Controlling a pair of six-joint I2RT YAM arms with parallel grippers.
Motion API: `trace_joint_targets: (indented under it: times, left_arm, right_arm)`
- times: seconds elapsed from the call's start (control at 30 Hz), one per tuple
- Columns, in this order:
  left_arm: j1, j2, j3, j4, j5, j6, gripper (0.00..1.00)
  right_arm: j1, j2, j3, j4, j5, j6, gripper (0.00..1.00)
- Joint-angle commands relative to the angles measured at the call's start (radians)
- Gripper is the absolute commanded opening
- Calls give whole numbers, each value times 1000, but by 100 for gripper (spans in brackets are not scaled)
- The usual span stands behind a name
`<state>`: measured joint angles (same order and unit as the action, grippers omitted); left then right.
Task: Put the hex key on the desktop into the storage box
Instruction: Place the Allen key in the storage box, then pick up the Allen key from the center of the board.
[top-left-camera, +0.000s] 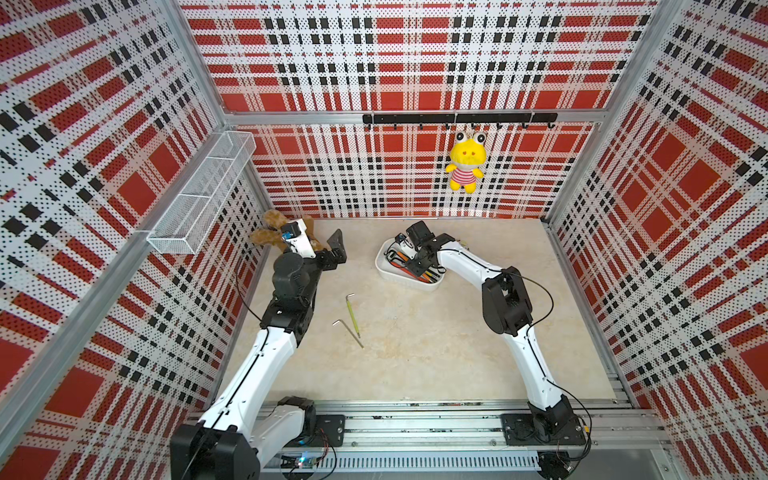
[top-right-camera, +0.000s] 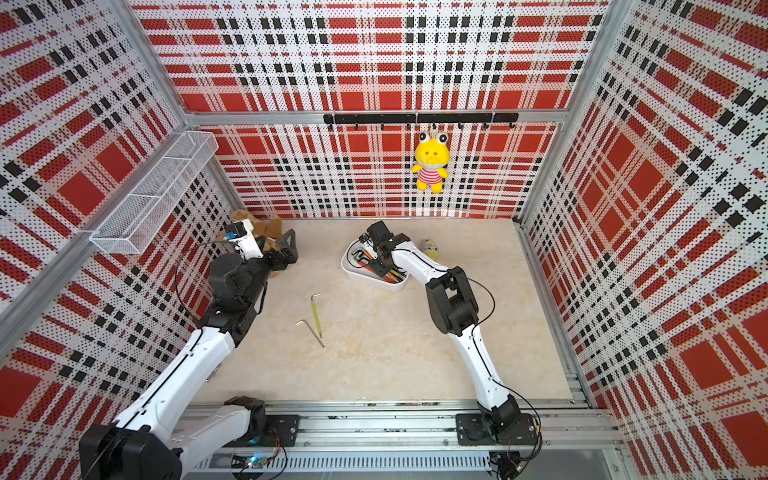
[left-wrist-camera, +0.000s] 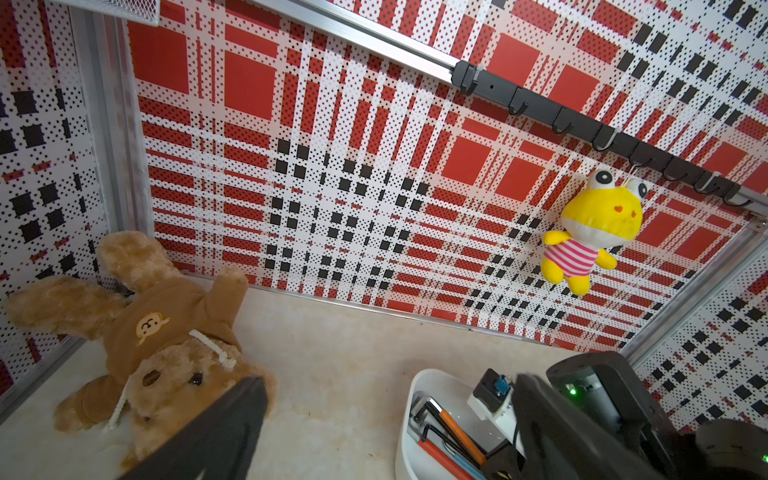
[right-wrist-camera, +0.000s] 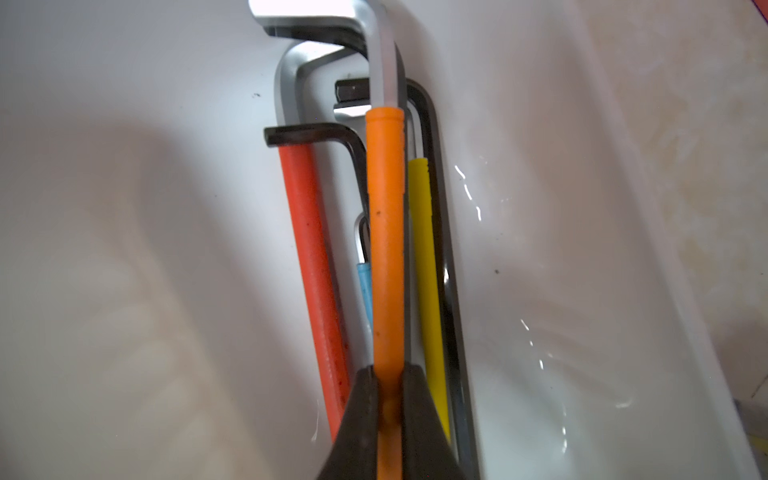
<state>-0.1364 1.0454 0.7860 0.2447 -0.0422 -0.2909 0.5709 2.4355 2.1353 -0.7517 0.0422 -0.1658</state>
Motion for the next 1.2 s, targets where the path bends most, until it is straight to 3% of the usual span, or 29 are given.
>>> trace_joint_targets:
  times: [0.0, 0.07, 0.13, 0.2, 0.3, 0.67, 0.83, 1.17]
  left_arm:
    - [6, -10, -8, -7, -8, -1, 99]
    - [6, -9, -7, -5, -6, -1, 99]
    - [6, -8, -7, -4, -6, -1, 99]
    - [6, -7, -7, -4, -7, -1, 99]
    - [6, -8, -7, -4, -5, -1, 99]
    - [7, -9, -7, -4, -7, -2, 99]
    - [14, -14, -6, 2, -7, -7, 99]
    - [19, -40, -17, -3, -82, -8, 99]
  right_arm:
    - [-5, 17, 23, 18, 14, 25, 1]
    - [-5, 16, 21, 20, 21, 28, 18]
    - [-5, 14, 21, 21, 24, 28, 28]
    - [-5, 10, 20, 24, 31, 32, 44]
    - [-4, 1, 18, 28, 35, 37, 57]
    - [32, -128, -64, 66, 63, 73, 62]
    - [101, -245, -171, 97, 101, 98, 63]
    - [227, -318, -189, 44, 41, 247, 62]
